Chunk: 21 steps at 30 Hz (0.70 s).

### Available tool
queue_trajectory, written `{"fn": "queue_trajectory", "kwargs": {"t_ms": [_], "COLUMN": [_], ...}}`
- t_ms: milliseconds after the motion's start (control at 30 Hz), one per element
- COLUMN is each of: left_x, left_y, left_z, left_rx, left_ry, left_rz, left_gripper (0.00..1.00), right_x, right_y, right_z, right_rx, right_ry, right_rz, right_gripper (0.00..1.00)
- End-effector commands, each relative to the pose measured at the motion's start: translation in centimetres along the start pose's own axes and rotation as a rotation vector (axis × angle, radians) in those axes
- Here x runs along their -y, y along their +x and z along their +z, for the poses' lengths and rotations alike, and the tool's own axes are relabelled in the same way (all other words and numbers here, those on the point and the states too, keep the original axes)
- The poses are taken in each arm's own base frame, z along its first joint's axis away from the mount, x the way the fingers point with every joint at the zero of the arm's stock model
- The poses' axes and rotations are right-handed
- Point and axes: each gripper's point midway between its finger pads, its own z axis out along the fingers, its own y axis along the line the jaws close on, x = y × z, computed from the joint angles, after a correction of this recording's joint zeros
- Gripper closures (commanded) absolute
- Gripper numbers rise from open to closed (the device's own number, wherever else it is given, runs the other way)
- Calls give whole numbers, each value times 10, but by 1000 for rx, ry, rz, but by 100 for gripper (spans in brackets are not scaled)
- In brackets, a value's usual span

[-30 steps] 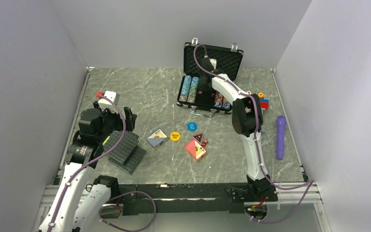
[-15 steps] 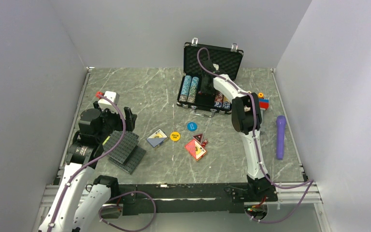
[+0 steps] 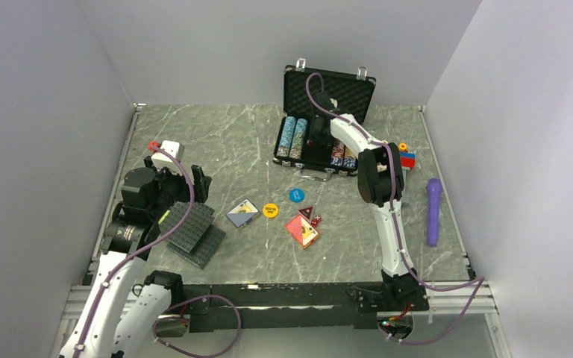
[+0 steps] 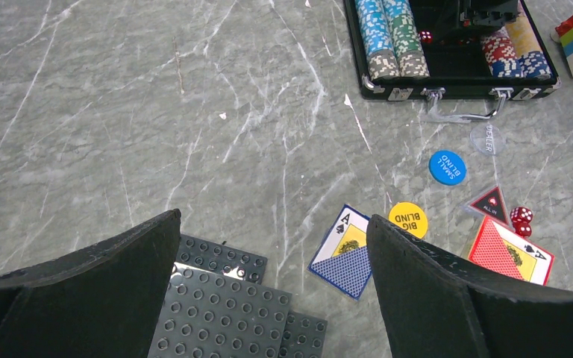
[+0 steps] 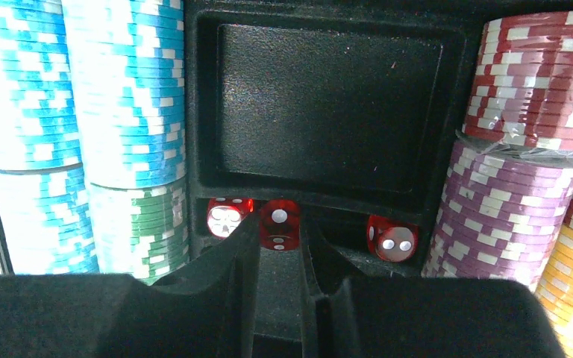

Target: Pack up texas hold em set

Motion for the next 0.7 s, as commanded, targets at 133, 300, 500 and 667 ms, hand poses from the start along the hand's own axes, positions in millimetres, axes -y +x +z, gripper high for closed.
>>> {"fn": "queue_trajectory", "kwargs": {"t_ms": [133,300,500,667], "left_x": [4,4,4,4], "left_y": [-13,-14,-13,-13], "left_z": [-2,-2,-2,-2], "left_rx": [52,54,52,53], "left_ry": [20,18,19,18], "left_rz": [12,13,13,13], "left_gripper": [2,2,2,2], "right_x": [-2,0,4,3], "right_y": [-8,-17,-24,-31], "right_z": [-8,-16,-29,-39], "right_rx": [20,49,94,144], "right_ry": [-14,-4,6,-16], "right_rz": [25,21,26,27], "right_gripper": [75,59,51,48]}}
